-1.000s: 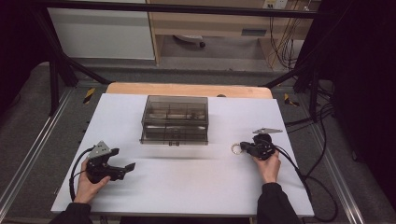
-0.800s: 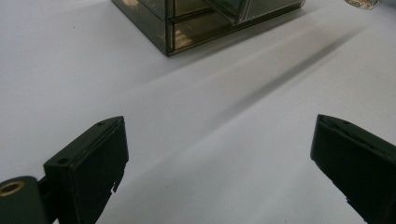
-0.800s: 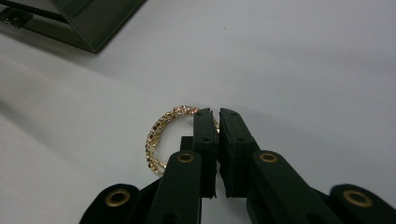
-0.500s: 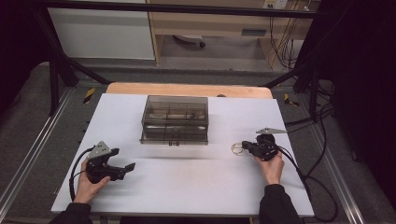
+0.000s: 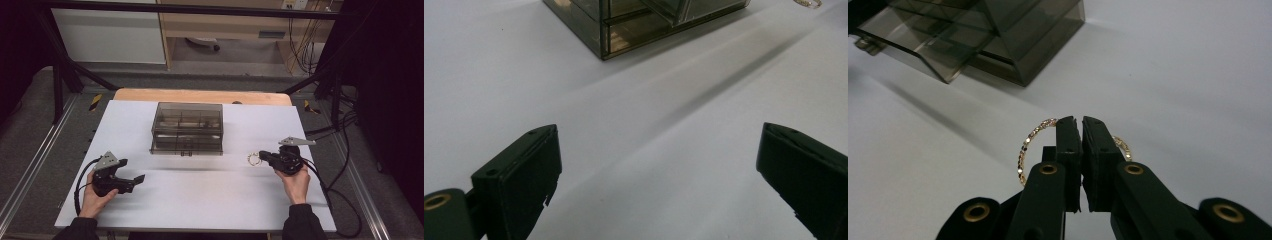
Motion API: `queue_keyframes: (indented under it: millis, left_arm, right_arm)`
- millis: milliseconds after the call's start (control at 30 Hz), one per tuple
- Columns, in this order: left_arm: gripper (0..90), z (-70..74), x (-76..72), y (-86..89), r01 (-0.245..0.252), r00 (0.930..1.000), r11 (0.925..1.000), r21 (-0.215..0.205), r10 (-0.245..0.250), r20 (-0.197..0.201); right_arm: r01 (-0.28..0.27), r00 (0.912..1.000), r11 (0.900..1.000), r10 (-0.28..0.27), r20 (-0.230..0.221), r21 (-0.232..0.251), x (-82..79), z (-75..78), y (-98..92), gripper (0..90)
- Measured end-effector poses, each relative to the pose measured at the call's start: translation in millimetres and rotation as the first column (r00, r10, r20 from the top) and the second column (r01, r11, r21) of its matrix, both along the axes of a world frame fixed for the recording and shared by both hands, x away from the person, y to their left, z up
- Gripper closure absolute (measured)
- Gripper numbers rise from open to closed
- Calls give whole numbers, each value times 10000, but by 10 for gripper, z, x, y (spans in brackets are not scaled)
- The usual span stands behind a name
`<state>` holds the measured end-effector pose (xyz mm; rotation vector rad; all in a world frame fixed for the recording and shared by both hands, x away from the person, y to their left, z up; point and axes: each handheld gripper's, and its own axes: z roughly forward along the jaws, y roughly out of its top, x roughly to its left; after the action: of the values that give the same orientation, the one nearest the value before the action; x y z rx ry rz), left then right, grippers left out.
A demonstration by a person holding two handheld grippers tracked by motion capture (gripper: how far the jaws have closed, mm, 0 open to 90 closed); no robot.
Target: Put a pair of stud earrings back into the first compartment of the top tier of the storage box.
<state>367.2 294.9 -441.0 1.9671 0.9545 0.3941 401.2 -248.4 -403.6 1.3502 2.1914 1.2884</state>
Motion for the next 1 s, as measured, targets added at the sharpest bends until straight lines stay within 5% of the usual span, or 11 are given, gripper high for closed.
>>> queue_keyframes:
  millis: [433, 1000]
  left_arm:
    - [39, 0, -1, 0, -2, 10000, 10000, 5, 2, 13]
    - [39, 2, -4, 2, 19, 10000, 10000, 13, -19, 12]
  right_arm:
    - [-834, 9953, 9964, 826, 498, 150, -196, 342, 263, 869]
    - [-1842, 9765, 9821, 1783, 1210, 394, -150, 644, 912, 869]
